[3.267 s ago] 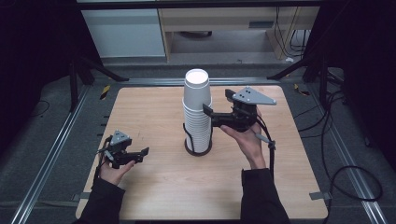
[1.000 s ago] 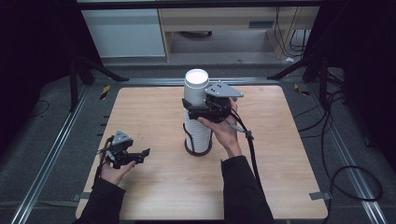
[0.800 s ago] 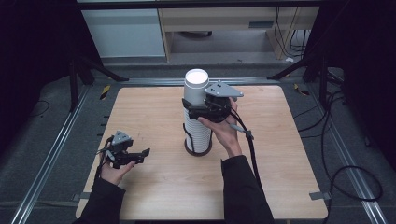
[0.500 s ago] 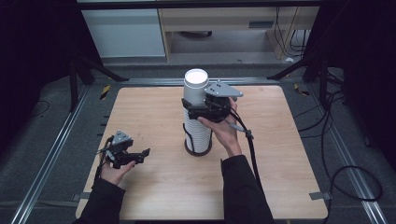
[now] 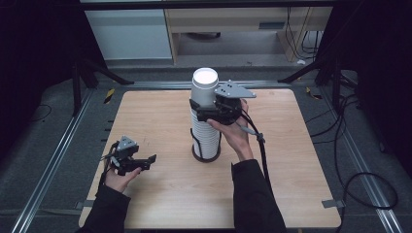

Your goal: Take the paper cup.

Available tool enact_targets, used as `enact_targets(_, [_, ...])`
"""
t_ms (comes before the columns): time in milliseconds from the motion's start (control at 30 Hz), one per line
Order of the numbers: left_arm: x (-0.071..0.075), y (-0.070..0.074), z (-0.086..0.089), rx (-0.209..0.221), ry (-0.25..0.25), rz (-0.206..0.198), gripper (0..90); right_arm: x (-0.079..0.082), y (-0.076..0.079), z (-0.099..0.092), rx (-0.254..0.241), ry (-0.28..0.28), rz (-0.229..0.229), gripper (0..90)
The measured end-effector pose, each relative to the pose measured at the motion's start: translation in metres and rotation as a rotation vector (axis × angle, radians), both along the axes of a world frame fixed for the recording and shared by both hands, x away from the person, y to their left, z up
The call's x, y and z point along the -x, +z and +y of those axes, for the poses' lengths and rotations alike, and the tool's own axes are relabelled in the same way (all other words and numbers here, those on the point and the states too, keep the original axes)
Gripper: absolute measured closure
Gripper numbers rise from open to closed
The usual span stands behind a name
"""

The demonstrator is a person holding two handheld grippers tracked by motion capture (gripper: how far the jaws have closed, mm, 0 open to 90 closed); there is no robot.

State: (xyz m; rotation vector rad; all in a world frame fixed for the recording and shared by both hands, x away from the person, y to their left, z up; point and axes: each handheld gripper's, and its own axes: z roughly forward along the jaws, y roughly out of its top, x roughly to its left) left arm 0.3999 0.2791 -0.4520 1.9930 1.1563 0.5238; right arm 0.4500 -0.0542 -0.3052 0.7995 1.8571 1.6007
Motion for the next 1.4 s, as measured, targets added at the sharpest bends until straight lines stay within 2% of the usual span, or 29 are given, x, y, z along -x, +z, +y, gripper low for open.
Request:
enact_targets(400, [0.000, 0.001, 0.001, 0.006, 0.000, 0.002, 17.0, 0.003, 0.020, -0.002, -0.016, 0.017, -0.019, 13.7])
enact_targets(900, [0.000, 0.001, 0.001, 0.010, -0.002, 0.002, 16.9, 0.012, 0.049, -0.010, -0.027, 0.015, -0.074, 13.9])
enact_targets(1067, [0.001, 0.002, 0.001, 0.012, -0.001, -0.001, 17.0, 0.017, 0.055, -0.020, -0.032, 0.002, -0.088, 13.9])
enact_targets(1233, [0.001, 0.002, 0.001, 0.011, -0.005, 0.000, 16.9, 0.026, 0.062, -0.038, -0.033, -0.019, -0.108, 13.9])
enact_targets(1400, [0.001, 0.003, 0.001, 0.013, -0.012, 0.000, 16.9, 0.034, 0.062, -0.055, -0.035, -0.045, -0.112, 13.9])
